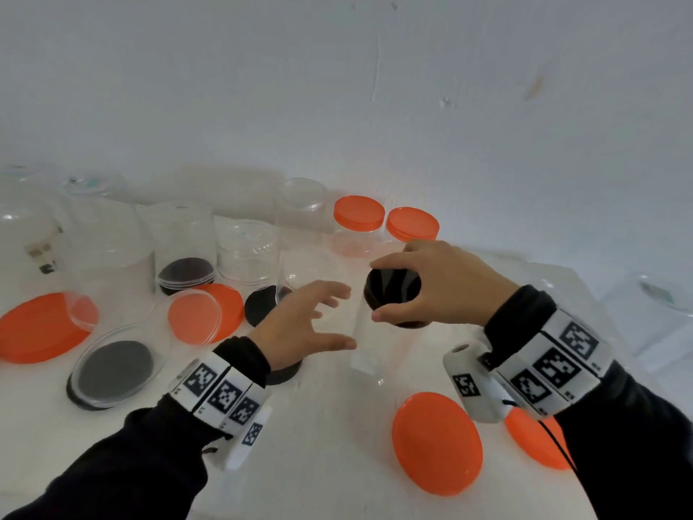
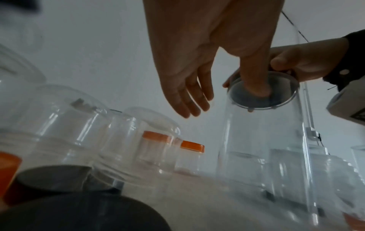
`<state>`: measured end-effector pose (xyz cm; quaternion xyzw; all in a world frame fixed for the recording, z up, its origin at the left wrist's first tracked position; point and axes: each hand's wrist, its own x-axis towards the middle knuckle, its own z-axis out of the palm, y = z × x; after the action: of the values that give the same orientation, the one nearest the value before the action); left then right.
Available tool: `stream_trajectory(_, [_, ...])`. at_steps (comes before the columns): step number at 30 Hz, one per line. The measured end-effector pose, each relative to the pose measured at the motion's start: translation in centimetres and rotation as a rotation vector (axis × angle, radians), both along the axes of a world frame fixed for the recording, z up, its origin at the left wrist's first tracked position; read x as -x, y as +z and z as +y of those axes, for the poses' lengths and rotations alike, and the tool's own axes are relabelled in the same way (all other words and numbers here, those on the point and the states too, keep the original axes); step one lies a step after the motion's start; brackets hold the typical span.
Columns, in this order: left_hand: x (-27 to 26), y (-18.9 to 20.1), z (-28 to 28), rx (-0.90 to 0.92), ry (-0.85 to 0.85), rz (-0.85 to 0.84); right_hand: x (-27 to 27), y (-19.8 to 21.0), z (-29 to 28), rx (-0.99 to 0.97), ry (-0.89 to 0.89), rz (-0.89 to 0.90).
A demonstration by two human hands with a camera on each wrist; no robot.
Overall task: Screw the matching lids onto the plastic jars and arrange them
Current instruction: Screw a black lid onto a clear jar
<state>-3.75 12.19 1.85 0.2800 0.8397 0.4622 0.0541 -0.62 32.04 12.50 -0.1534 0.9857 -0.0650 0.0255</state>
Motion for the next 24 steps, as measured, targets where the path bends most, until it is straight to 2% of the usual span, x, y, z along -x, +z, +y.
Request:
stream_trajectory(5, [3.3, 1.2, -0.2, -0.025, 0.165, 0.332, 0.5, 2.5, 4.7, 0.235, -0.210, 0.221])
stream_trajectory(9, [6.9, 0.7, 0.5, 0.156, 0.186, 0.501, 2.4, 3.3, 7.9, 0.287, -0.395, 0.434])
stream_trajectory(13, [9.0, -0.5, 1.0, 0.459, 0.198, 0.454, 4.2, 2.8, 10.0, 0.251, -0.511, 0.491])
stream_trajectory(15, [9.4, -1.1, 1.1, 0.523, 0.213, 0.394, 4.9, 2.3, 10.7, 0.223, -0.554, 0.520])
stream_trajectory(18, [9.4, -1.4, 1.1, 0.481, 0.216, 0.340, 6.2, 1.4, 11.5, 0.179, -0.597, 0.516])
stream_trajectory(24, [9.5, -1.6, 1.1, 0.436, 0.233, 0.330, 9.9, -0.3, 12.8, 0.131, -0.645, 0.383])
